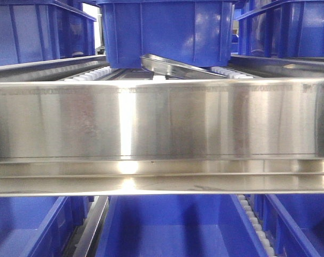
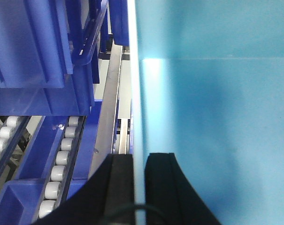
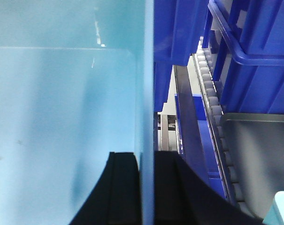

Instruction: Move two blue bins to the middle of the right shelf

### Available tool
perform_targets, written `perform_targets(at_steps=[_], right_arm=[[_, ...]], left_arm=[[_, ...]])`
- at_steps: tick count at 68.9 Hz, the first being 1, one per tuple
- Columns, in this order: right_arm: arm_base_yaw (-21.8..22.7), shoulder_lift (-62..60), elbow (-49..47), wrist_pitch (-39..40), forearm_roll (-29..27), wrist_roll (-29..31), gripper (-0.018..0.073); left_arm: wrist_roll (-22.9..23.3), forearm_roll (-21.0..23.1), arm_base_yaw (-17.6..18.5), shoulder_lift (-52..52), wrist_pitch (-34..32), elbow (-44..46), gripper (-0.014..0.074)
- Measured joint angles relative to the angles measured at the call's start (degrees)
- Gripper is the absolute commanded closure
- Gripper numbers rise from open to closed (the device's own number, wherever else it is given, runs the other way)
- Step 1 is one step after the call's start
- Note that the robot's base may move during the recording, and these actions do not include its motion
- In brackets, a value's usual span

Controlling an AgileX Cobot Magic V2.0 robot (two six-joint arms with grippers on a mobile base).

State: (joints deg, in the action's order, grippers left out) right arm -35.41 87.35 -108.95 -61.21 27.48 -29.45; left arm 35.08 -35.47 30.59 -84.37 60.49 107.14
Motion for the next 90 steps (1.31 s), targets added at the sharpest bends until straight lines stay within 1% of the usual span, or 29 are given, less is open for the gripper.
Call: perform_targets(at_steps=[76, 90], right_arm=[[0.0, 0.0, 0.0, 0.0, 0.0, -0.1, 0.0721], [0.0, 0.0, 0.0, 1.1, 0.0, -0.1, 0.0721]], left_arm=[[0.0, 0.0, 0.0, 0.0, 0.0, 0.0, 0.0707], [0.0, -0.3, 0.0, 0.0, 0.0, 0.0, 0.0707]])
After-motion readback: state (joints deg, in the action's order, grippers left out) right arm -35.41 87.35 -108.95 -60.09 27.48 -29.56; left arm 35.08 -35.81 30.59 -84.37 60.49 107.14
